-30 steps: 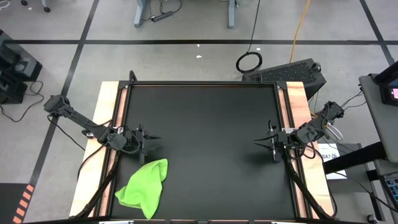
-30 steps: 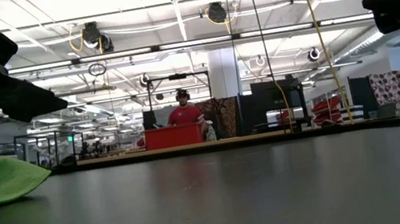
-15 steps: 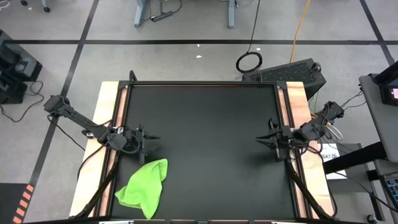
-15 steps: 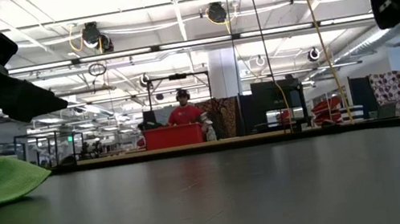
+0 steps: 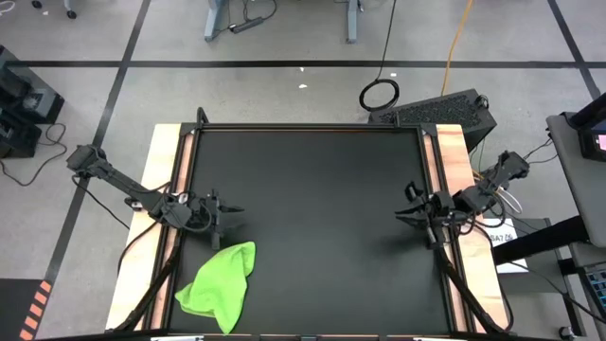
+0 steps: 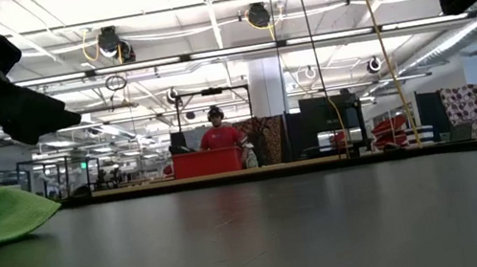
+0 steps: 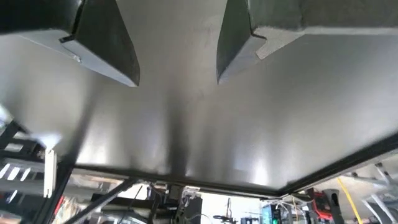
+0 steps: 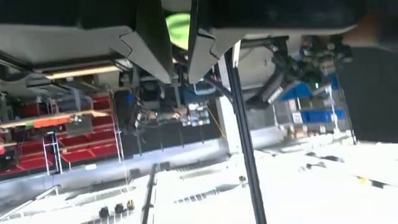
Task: Roll towel into tight, uniform cylinder
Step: Fold the green towel
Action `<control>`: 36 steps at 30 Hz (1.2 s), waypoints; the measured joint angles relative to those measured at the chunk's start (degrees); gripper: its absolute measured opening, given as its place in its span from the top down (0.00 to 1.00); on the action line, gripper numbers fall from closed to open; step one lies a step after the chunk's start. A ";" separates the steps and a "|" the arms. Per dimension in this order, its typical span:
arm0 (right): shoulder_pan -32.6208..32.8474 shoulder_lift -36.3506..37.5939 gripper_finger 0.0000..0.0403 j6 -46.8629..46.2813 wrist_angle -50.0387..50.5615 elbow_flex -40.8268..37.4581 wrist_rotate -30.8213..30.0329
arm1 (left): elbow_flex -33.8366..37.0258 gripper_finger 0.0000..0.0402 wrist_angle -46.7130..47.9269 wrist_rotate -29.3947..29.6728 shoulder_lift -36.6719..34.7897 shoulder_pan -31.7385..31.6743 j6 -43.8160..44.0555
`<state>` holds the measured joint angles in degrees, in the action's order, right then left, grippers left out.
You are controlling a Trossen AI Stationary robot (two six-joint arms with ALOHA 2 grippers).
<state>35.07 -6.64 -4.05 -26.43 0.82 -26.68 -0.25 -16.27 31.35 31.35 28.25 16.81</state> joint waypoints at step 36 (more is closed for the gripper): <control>-6.25 -60.50 0.58 9.37 6.29 37.89 0.04 | -0.01 0.45 -9.47 -5.59 0.01 0.00 3.93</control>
<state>28.81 -67.14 5.31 -20.14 38.71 -26.63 -0.26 -25.74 25.76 31.36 28.25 20.74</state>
